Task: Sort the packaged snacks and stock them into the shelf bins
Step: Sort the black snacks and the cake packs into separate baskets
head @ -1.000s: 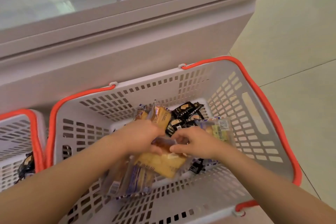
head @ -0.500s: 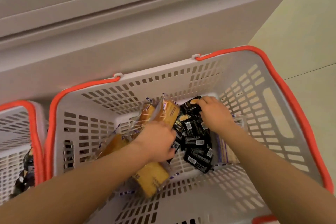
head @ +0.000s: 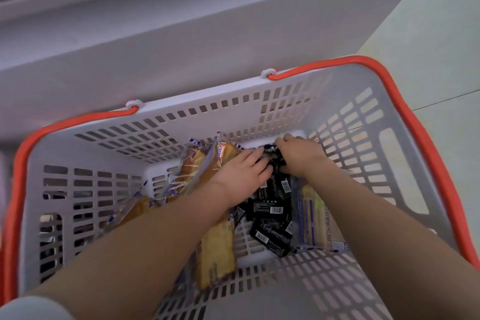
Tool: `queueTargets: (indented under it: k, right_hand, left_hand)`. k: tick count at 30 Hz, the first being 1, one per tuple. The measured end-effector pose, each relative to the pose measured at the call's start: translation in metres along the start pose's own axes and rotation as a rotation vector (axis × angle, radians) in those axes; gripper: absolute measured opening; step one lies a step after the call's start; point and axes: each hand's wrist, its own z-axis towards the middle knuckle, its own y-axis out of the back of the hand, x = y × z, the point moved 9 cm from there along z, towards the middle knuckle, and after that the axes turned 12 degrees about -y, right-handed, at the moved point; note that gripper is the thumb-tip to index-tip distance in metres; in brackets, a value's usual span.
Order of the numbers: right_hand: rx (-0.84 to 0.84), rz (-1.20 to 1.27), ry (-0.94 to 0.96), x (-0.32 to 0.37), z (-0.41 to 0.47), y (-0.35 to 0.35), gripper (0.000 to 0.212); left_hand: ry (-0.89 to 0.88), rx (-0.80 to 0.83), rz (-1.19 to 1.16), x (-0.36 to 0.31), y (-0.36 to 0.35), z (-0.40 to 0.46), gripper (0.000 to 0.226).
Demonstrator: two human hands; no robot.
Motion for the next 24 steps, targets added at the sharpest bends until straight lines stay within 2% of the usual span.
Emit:
queueTargets:
  k: [2,4,8,14,20,22,24]
  right_hand:
    - [0.039,0.103,-0.076,-0.015,-0.001,-0.003,0.051]
    - [0.048,0.208,-0.145,-0.031,-0.003,-0.003,0.048]
    - [-0.001,0.256,-0.179,-0.038,-0.012,0.005,0.048]
    - [-0.072,0.377,-0.319,-0.054,-0.029,0.012,0.047]
    - [-0.202,0.530,-0.444,-0.068,-0.050,0.014,0.044]
    - [-0.279,0.656,-0.464,-0.074,-0.059,0.015,0.043]
    - [-0.394,0.824,-0.458,-0.080,-0.070,0.021,0.043]
  left_hand:
    - [-0.050,0.018,0.032,0.002,-0.001,0.004,0.066]
    - [-0.052,0.046,-0.047,0.003,-0.006,0.007,0.065]
    - [0.125,-0.014,-0.345,0.010,-0.011,0.008,0.063]
    - [0.269,0.038,-0.369,0.022,-0.017,0.014,0.084]
    - [0.268,0.177,-0.326,0.017,-0.025,0.019,0.075]
    - [0.275,0.215,-0.436,0.010,-0.033,0.017,0.069]
    - [0.317,0.179,-0.611,0.005,-0.038,0.012,0.063]
